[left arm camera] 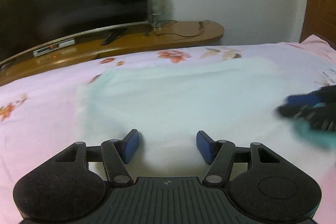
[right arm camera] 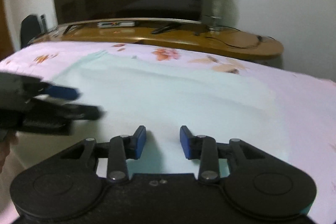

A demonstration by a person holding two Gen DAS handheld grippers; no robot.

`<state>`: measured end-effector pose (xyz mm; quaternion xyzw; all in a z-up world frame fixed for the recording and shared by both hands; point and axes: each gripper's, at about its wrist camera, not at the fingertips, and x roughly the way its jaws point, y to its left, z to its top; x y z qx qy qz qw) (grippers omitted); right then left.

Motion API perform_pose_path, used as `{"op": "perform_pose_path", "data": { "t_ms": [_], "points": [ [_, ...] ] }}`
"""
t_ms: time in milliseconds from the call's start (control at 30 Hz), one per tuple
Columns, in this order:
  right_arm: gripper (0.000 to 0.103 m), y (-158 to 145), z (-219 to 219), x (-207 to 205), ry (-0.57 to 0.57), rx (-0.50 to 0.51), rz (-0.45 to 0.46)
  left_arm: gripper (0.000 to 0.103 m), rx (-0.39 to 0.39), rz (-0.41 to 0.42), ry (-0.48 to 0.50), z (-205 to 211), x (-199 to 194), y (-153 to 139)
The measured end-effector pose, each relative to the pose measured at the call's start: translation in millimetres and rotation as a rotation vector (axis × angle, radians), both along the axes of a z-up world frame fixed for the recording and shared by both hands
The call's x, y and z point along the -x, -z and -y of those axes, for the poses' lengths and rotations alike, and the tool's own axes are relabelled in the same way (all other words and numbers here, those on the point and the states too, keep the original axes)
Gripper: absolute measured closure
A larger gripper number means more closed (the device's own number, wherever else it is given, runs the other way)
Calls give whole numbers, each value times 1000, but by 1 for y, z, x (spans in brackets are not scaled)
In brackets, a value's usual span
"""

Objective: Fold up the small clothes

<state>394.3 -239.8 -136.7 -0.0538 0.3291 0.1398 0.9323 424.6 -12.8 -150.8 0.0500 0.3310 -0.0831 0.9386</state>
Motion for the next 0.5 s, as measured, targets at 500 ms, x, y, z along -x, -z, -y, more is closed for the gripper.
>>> {"op": "perform_pose_path", "data": {
  "t_ms": [500],
  "points": [
    [73,-13,-24,75,21,-85,-15,42,73,-62,-125,52,69,-2]
  ]
}}
